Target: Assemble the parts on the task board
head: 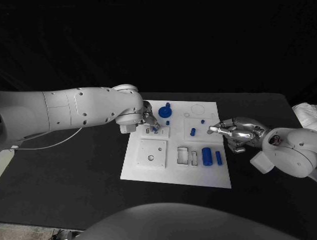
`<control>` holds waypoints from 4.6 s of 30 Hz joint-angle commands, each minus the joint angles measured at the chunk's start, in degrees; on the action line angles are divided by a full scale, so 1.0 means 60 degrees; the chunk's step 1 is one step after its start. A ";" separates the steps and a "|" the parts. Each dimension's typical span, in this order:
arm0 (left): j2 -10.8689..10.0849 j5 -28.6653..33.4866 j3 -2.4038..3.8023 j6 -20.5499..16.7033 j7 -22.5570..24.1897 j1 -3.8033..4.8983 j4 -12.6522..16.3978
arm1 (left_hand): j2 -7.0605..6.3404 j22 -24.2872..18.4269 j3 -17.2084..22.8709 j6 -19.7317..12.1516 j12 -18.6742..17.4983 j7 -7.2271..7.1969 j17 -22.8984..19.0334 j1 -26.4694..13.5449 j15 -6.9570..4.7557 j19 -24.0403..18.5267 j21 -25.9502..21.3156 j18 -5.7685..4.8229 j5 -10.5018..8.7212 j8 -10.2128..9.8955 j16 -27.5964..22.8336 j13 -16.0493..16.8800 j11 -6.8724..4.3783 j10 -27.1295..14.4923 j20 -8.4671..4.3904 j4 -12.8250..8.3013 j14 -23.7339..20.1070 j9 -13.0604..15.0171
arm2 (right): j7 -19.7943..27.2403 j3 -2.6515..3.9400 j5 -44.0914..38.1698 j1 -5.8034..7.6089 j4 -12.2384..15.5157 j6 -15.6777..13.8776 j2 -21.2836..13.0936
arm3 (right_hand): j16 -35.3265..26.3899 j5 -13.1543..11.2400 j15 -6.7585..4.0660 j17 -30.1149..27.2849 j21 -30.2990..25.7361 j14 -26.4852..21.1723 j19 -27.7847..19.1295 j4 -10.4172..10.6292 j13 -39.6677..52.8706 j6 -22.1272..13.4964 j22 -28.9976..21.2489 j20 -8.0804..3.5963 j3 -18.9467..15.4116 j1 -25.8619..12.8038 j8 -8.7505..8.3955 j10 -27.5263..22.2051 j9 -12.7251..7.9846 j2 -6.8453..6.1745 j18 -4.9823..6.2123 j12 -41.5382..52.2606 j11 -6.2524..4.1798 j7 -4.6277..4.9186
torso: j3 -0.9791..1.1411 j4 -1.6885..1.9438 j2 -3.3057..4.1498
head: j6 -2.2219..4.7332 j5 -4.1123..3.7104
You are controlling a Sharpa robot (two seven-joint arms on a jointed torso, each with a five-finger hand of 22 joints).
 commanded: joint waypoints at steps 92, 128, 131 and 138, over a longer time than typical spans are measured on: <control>0.0119 0.0197 0.0001 0.0308 -0.1136 -0.0113 -0.0148 | -0.0116 0.0992 0.0796 0.0134 0.0022 -0.0141 0.2516 0.0133 0.0007 0.0279 -0.0261 0.0011 -0.0972 -0.0199 0.0023 0.2514 0.0029 0.0977 -0.0014 -0.0157 0.0989 0.0279 | -0.0044 -0.0001 -0.0056 -0.0057 -0.0020 0.0184 0.0021 | 0.0033 0.0044 -0.0078 0.2514 -0.0082 0.1018 -0.0054 -0.0017 0.0692 -0.0067 0.1623 -0.0032 0.0136 0.0330 -0.0060 0.1301 -0.0041 0.0103 0.0090 -0.0034 -0.0404 -0.0016 | -0.0002 -0.0016 0.0010 | 0.0002 0.0054; 0.0166 0.0179 0.0001 0.0283 -0.1285 -0.0192 -0.0247 | 0.0136 0.0984 -0.0906 0.0179 0.0022 0.0024 0.2516 -0.0189 0.0141 0.0254 -0.0389 0.0030 -0.3787 -0.1117 0.0023 0.2514 0.0188 0.0977 0.0118 0.0671 0.0989 0.0120 | -0.0022 -0.0001 -0.0032 -0.0147 -0.0050 0.0233 0.0002 | 0.0033 0.0045 -0.0080 0.2514 -0.0120 0.1018 -0.0092 -0.0020 0.0692 -0.0089 0.1608 -0.0035 0.0158 0.0351 -0.0074 0.1301 -0.0048 0.0111 0.0100 -0.0034 -0.0405 -0.0015 | -0.0001 0.0012 -0.0005 | 0.0002 0.0014; 0.0151 0.0167 0.0001 0.0280 -0.1329 -0.0200 -0.0237 | 0.0129 0.0986 -0.1048 0.0192 0.0022 0.0031 0.2516 -0.0209 0.0143 0.0257 -0.0393 0.0031 -0.3888 -0.1147 0.0023 0.2514 0.0191 0.0977 0.0120 0.0728 0.0989 0.0126 | -0.0013 -0.0001 -0.0031 -0.0153 -0.0050 0.0235 -0.0011 | 0.0033 0.0046 -0.0081 0.2514 -0.0128 0.1018 -0.0100 -0.0022 0.0692 -0.0092 0.1605 -0.0036 0.0162 0.0356 -0.0076 0.1301 -0.0049 0.0112 0.0103 -0.0034 -0.0406 -0.0015 | -0.0004 0.0011 -0.0009 | 0.0002 0.0019; 0.0098 0.0120 0.0000 0.0243 -0.1370 -0.0217 -0.0220 | 0.0093 0.1016 -0.1400 0.0199 0.0022 0.0054 0.2516 -0.0322 0.0151 0.0280 -0.0380 0.0025 -0.4098 -0.1208 0.0023 0.2514 0.0205 0.0977 0.0125 0.0908 0.0989 0.0151 | -0.0002 -0.0001 -0.0030 -0.0165 -0.0039 0.0239 -0.0052 | 0.0033 0.0046 -0.0081 0.2514 -0.0128 0.1018 -0.0100 -0.0022 0.0692 -0.0092 0.1605 -0.0036 0.0162 0.0356 -0.0076 0.1301 -0.0049 0.0112 0.0103 -0.0034 -0.0406 -0.0015 | -0.0004 0.0010 0.0000 | 0.0002 0.0035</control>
